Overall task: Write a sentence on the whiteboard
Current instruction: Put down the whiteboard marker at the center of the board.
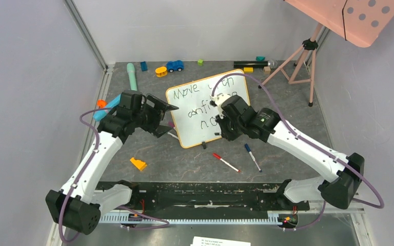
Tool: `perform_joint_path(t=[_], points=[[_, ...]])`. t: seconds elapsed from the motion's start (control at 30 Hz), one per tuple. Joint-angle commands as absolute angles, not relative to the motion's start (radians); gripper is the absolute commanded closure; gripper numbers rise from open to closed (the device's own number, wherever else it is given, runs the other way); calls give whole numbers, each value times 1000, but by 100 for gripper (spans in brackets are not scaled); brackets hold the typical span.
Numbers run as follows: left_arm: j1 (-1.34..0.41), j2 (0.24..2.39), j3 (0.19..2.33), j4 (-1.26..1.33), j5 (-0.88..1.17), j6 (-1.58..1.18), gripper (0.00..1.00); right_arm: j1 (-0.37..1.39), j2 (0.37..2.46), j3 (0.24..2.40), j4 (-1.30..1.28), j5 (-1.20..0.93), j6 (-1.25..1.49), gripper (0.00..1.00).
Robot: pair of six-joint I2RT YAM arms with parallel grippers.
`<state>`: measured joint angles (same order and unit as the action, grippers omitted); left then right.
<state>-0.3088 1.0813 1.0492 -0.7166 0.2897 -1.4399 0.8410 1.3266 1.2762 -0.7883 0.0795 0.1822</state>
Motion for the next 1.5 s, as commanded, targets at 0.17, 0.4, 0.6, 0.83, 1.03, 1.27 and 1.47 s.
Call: perform_joint_path(t=[0.17, 0.4, 0.6, 0.83, 1.03, 1.27, 1.47], points=[[-307, 960, 1026, -720, 175, -954, 0, 826, 1418, 1246, -1062, 153, 168, 100], [-307, 868, 980, -697, 131, -889, 0, 813, 1488, 1200, -1007, 162, 163, 100], [-307, 809, 941, -690, 98, -869, 0, 813, 1515, 992, -836, 139, 179, 100], [-307, 802, 942, -700, 82, -841, 0, 813, 1444, 967, -819, 167, 197, 100], [-307, 787, 934, -688, 47, -780, 0, 808, 1229, 878, -701, 102, 152, 100], [-307, 755, 900, -661, 36, -763, 0, 769, 1189, 785, -461, -114, 168, 100], [-307, 707, 832, -619, -45, -733, 0, 728, 1231, 762, -358, -110, 205, 91]])
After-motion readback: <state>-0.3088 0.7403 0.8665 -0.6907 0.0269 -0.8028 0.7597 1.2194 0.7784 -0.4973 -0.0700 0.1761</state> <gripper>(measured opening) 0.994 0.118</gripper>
